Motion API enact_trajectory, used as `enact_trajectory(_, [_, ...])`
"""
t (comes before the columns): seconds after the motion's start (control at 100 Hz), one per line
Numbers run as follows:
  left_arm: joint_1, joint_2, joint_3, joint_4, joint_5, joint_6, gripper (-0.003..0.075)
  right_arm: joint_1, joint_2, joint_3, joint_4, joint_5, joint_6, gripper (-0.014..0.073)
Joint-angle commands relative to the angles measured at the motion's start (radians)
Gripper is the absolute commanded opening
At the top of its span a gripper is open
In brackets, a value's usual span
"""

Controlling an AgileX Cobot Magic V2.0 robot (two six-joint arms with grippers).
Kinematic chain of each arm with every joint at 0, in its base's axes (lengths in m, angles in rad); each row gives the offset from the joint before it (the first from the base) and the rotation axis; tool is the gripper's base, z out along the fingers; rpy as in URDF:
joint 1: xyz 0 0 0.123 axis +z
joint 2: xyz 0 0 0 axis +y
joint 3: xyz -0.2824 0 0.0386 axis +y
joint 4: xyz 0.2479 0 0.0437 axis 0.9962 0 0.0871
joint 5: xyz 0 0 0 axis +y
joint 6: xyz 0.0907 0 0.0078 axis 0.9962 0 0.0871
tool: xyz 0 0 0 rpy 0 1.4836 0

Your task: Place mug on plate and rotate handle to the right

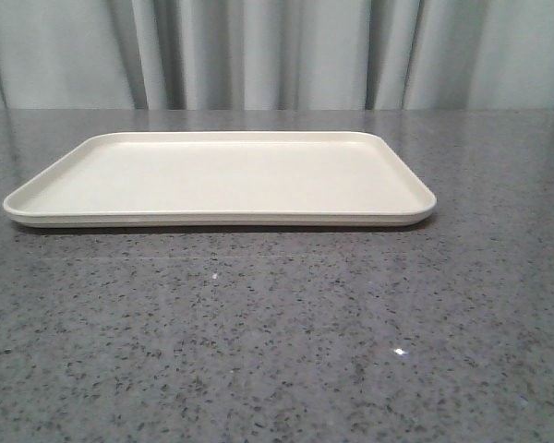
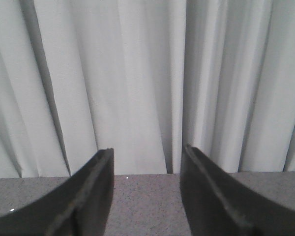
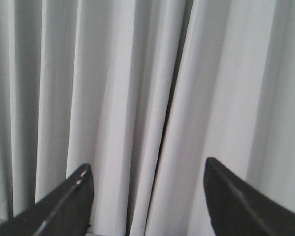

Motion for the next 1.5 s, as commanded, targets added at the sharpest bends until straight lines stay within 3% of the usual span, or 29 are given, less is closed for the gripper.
enact_trajectory(0.0, [0.001, 0.035, -0.085, 0.046, -0.016, 0.001, 0.0329, 0.0, 0.028, -0.044, -0.011, -0.068, -0.01, 0.05])
enact_trajectory(0.39, [0.001, 0.189, -0.34, 0.313, 0.277, 0.001, 0.0335, 0.0, 0.045, -0.044, -0.011, -0.078, -0.01, 0.05])
enact_trajectory(0.69, [0.001, 0.312, -0.378, 0.381, 0.517, 0.001, 0.0335, 0.0, 0.097, -0.044, -0.011, -0.091, -0.01, 0.0498])
enact_trajectory(0.97, [0.001, 0.338, -0.295, 0.364, 0.517, -0.003, 0.0335, 0.0, 0.14, -0.045, -0.011, -0.089, -0.01, 0.0498])
enact_trajectory(1.49, [0.001, 0.332, 0.034, 0.334, 0.517, -0.003, 0.0335, 0.0, 0.167, -0.045, -0.011, -0.084, -0.01, 0.0498])
